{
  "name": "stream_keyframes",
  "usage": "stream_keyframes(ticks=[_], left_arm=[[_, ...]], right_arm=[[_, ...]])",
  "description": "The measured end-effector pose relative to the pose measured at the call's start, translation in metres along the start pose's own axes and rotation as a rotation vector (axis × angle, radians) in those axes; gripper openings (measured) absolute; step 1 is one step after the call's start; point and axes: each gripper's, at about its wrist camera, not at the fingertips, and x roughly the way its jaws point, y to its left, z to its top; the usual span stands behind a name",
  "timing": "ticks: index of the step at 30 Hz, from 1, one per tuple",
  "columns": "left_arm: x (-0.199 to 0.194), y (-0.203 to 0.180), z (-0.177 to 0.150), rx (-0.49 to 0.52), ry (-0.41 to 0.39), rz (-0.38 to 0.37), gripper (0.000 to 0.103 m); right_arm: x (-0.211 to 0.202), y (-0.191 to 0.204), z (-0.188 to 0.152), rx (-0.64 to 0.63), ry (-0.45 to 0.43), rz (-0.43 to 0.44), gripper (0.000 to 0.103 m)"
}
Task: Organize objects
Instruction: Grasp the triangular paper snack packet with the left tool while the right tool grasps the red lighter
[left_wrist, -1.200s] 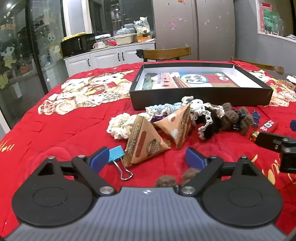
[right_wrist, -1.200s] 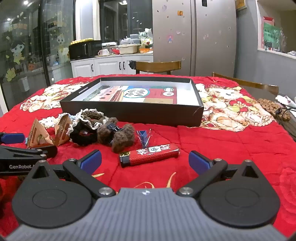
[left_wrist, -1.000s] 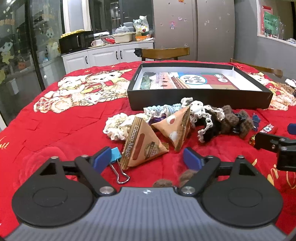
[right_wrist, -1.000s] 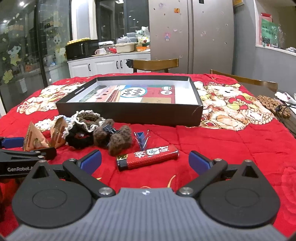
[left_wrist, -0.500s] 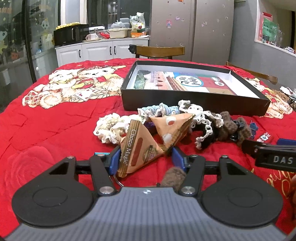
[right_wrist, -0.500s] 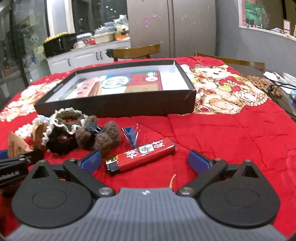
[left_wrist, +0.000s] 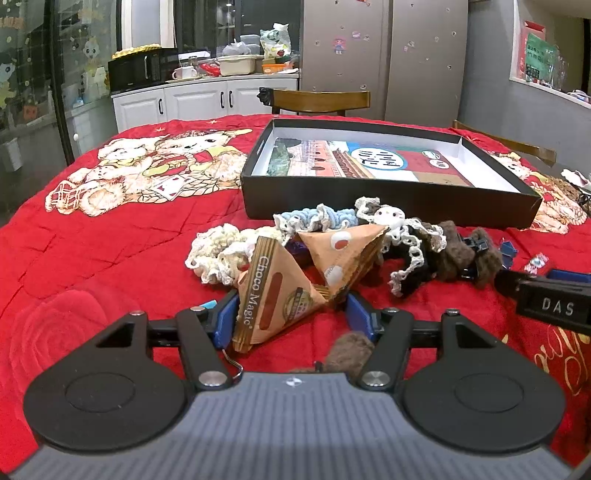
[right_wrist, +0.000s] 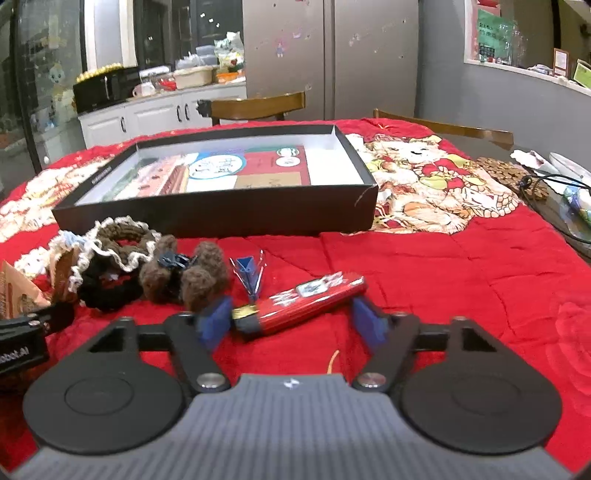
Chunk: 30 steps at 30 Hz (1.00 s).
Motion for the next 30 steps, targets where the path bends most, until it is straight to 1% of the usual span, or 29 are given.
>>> stream_keyframes(ticks=[1, 2, 4, 5, 6, 7, 8, 9, 16, 20, 21, 30], left_arm=[[0.000, 0.000, 0.000, -0.004, 0.000, -0.004, 0.066], [0.000, 0.001, 0.000, -0.008, -0.002, -0.008, 0.065], [-0.001, 0.001, -0.001, -0.013, -0.006, -0.005, 0.055], [-0.002, 0.002, -0.001, -0.016, -0.008, -0.003, 0.052], [-0.002, 0.002, -0.001, -0.016, -0.009, -0.002, 0.043], [-0.003, 0.002, -0.001, -0.016, -0.012, -0.004, 0.039], [-0.003, 0.002, -0.001, -0.016, -0.013, -0.008, 0.030], [-0.004, 0.002, -0.002, -0.015, -0.016, -0.009, 0.026], [-0.005, 0.005, -0.002, -0.035, -0.018, -0.007, 0.020], [-0.007, 0.009, -0.003, -0.060, -0.021, -0.008, 0.019], [-0.008, 0.010, -0.004, -0.063, -0.022, -0.006, 0.019], [-0.021, 0.008, -0.009, -0.056, -0.050, 0.032, 0.019]], right_arm=[[-0.001, -0.001, 0.000, 0.006, -0.003, -0.005, 0.046], [-0.001, -0.002, 0.001, 0.013, -0.006, -0.003, 0.043], [-0.001, -0.005, 0.001, 0.028, -0.009, 0.010, 0.040], [-0.001, -0.006, 0.001, 0.034, -0.011, 0.014, 0.039], [-0.001, -0.007, 0.001, 0.041, -0.012, 0.017, 0.038], [-0.001, -0.009, 0.001, 0.051, -0.014, 0.021, 0.035], [-0.001, -0.011, 0.001, 0.063, -0.016, 0.023, 0.034], [-0.002, -0.013, 0.001, 0.076, -0.018, 0.029, 0.033], [-0.007, -0.022, -0.001, 0.133, -0.053, 0.039, 0.028], [-0.014, -0.026, -0.003, 0.154, -0.088, 0.041, 0.025], [-0.016, -0.027, -0.003, 0.158, -0.094, 0.038, 0.015], [-0.029, -0.028, -0.006, 0.161, -0.133, 0.025, 0.014]])
